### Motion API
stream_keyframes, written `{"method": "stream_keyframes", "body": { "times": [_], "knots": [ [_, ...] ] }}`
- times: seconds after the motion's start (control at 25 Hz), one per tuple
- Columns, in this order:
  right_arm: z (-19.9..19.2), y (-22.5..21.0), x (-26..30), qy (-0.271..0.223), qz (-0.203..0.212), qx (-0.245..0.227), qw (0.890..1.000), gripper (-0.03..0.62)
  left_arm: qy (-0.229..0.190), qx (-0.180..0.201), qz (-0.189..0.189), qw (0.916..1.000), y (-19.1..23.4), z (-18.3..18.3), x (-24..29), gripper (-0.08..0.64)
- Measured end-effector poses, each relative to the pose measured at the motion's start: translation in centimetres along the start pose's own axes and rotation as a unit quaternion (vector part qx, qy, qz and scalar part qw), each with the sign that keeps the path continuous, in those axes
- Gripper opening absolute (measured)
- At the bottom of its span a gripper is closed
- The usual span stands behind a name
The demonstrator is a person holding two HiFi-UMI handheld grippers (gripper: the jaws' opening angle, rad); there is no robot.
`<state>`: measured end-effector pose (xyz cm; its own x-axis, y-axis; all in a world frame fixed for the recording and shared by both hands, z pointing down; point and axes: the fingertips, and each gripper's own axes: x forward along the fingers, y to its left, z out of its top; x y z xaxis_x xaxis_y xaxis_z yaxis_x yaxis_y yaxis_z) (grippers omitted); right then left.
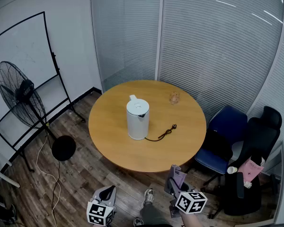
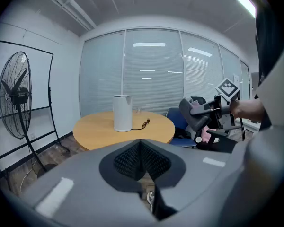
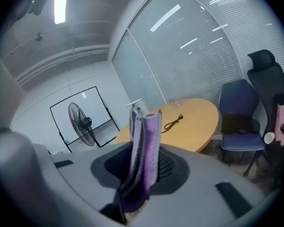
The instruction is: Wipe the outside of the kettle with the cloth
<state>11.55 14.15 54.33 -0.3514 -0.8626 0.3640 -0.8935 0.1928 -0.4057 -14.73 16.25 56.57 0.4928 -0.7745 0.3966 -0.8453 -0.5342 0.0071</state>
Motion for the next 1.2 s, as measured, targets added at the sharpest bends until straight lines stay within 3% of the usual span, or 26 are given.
{"method": "stream_keyframes", "body": {
  "times": [0.4,0.6,0.76,0.96,1.2],
  "knots": [
    [3.5,-1.1,5.5,0.014,0.042,0.032,0.999,0.1,-0.011,-0.014,0.016,0.9997,0.9,3.9,5.1,0.012],
    [6.4,-2.9,9.6,0.023,0.066,0.031,0.997,0.101,-0.03,0.015,0.009,0.9994,1.8,6.8,11.1,0.017],
    [8.6,-4.9,12.8,0.036,0.082,0.023,0.996,0.101,-0.036,0.009,0.018,0.9991,1.8,9.4,15.9,0.164],
    [11.1,-6.9,16.2,0.049,0.101,0.019,0.994,0.101,-0.043,0.037,0.032,0.9979,2.3,11.8,20.5,0.169],
    [13.4,-7.5,19.9,0.056,0.135,0.019,0.989,0.1,-0.049,0.087,0.081,0.9917,3.8,15.2,23.5,0.206]
  ]
}}
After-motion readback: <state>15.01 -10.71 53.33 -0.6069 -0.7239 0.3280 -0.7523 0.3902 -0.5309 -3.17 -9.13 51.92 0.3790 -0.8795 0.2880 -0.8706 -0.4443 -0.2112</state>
